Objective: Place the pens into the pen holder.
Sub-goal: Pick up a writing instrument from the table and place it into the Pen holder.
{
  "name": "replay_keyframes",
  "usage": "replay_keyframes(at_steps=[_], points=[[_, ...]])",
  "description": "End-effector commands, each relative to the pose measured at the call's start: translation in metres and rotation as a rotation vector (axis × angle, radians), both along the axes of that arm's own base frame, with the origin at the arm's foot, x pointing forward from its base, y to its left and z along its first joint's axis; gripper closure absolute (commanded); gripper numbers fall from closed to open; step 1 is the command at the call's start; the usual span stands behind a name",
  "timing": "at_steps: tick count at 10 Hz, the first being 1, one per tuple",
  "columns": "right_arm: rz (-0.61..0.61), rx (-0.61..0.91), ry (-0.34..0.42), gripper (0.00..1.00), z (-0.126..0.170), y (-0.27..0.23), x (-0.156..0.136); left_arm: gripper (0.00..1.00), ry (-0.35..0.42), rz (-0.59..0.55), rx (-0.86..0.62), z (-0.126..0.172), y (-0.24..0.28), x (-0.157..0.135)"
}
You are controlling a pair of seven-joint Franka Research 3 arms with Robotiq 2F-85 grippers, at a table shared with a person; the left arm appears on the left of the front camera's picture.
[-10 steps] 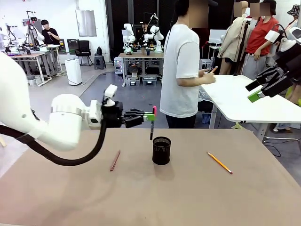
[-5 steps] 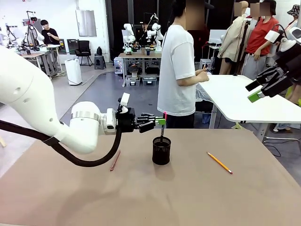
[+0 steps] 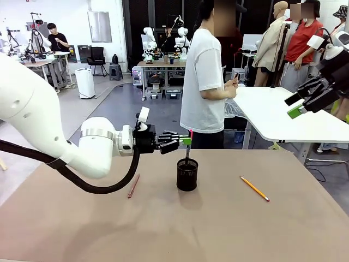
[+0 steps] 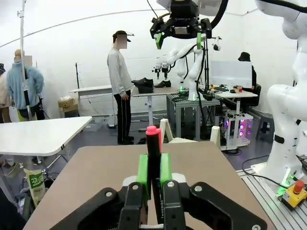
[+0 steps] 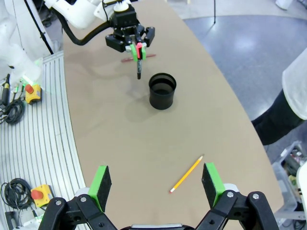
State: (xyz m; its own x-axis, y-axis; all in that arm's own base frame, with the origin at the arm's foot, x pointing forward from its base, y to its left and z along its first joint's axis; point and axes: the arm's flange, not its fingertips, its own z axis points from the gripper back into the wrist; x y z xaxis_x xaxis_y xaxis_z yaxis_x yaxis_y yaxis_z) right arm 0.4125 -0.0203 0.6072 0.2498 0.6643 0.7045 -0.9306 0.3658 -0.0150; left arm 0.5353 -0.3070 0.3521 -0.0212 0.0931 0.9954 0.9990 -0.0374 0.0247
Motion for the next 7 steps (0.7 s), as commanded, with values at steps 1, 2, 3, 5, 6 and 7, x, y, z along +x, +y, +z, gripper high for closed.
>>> replay_keyframes(at_steps=[1,2,3,5,6,7], points=[[-0.002,0.001,-0.002,0.00,0.001,0.000,-0.001,1.00,-0.032,-0.020,-0.027,-0.014,-0.005,0.025],[-0.002,0.001,-0.002,0.00,0.001,0.000,-0.001,1.00,-0.022,-0.023,-0.035,-0.021,-0.009,0.028],[-0.002,0.001,-0.002,0.00,0.001,0.000,-0.001,1.00,-0.033,-0.030,-0.035,-0.028,-0.012,0.033],[-0.002,0.001,-0.002,0.00,0.001,0.000,-0.001,1.00,-0.039,-0.033,-0.013,-0.039,-0.016,0.041],[-0.002,0.001,-0.002,0.00,0.001,0.000,-0.001,1.00,-0.026,-0.035,-0.007,-0.045,-0.014,0.045],[-0.002,0.001,-0.002,0.00,0.001,0.000,-0.001,1.00,-0.031,-0.031,-0.002,-0.049,-0.015,0.044]])
